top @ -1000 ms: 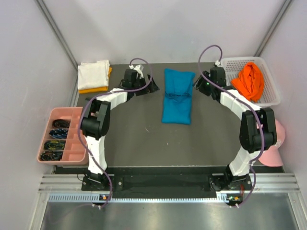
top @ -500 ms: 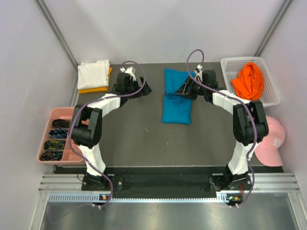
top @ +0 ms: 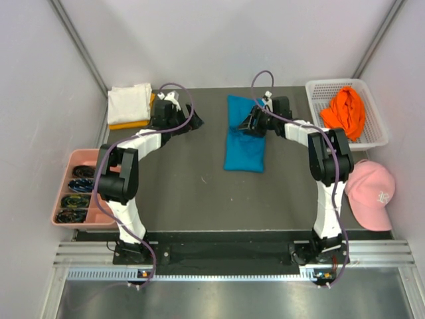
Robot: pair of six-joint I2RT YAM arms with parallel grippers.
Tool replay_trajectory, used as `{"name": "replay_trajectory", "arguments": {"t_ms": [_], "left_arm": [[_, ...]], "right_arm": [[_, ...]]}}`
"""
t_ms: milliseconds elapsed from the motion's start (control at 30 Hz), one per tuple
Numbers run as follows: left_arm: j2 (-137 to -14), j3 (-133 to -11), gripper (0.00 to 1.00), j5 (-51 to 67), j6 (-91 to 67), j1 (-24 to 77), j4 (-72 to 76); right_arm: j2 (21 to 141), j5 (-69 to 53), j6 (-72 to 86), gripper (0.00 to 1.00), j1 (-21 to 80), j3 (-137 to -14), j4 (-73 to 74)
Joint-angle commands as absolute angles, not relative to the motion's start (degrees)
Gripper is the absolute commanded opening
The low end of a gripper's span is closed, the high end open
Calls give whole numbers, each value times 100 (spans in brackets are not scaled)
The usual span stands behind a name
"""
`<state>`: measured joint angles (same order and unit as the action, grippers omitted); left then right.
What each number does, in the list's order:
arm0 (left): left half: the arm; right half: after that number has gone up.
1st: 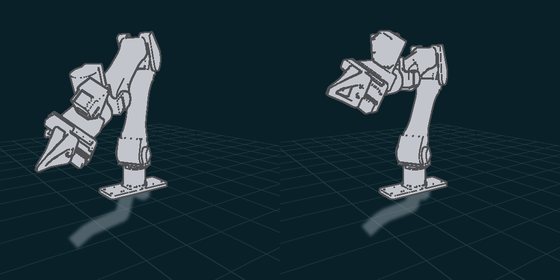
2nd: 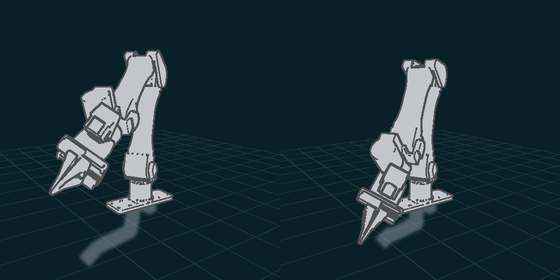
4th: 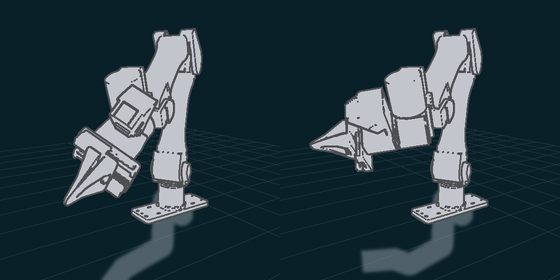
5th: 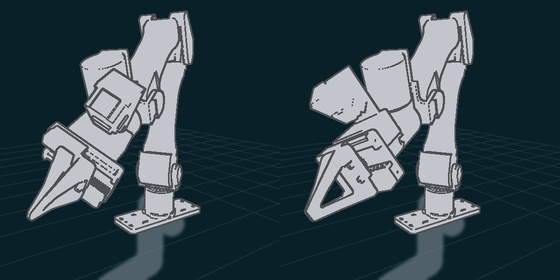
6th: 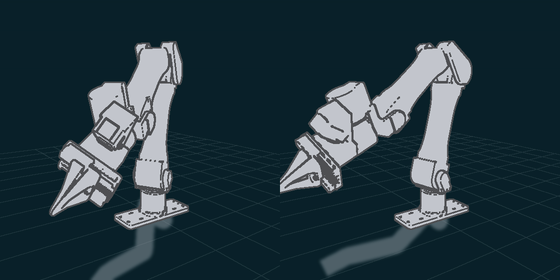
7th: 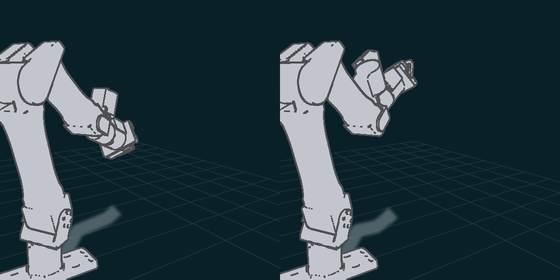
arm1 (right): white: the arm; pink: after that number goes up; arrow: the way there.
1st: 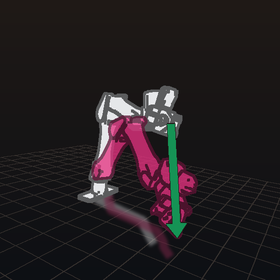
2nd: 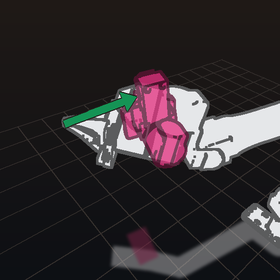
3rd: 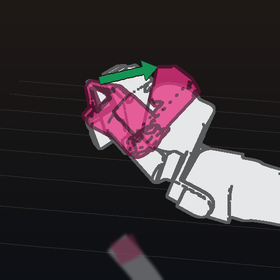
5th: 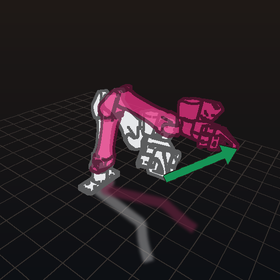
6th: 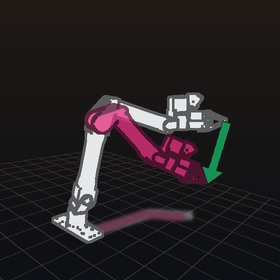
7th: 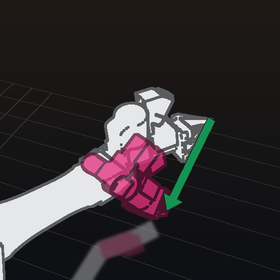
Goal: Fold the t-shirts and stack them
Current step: Fold the folded rectangular tshirt in 1/3 of the way
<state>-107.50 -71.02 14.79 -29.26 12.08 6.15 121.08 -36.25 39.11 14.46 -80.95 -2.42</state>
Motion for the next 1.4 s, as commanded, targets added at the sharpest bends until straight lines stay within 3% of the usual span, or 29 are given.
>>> {"name": "replay_trajectory", "arguments": {"t_ms": [0,367,833,1033,1367], "left_arm": [[-10863,-7269,99,1617,-2953,1152,923],[-10916,-7277,99,1679,-2979,1134,923],[-10775,-7225,99,1933,-3120,1151,1090],[-10731,-7242,99,2285,-3155,1318,1301],[-11065,-7453,99,3243,-3524,1837,2092]], "right_arm": [[12199,-3367,3578,55,1476,-8622,-483],[11858,-1829,2769,56,1477,-8605,-263],[9414,271,1846,57,1538,-7041,-362],[9220,-648,2169,57,1538,-6751,-132],[9992,-2653,2961,57,1538,-6354,-1327]]}}
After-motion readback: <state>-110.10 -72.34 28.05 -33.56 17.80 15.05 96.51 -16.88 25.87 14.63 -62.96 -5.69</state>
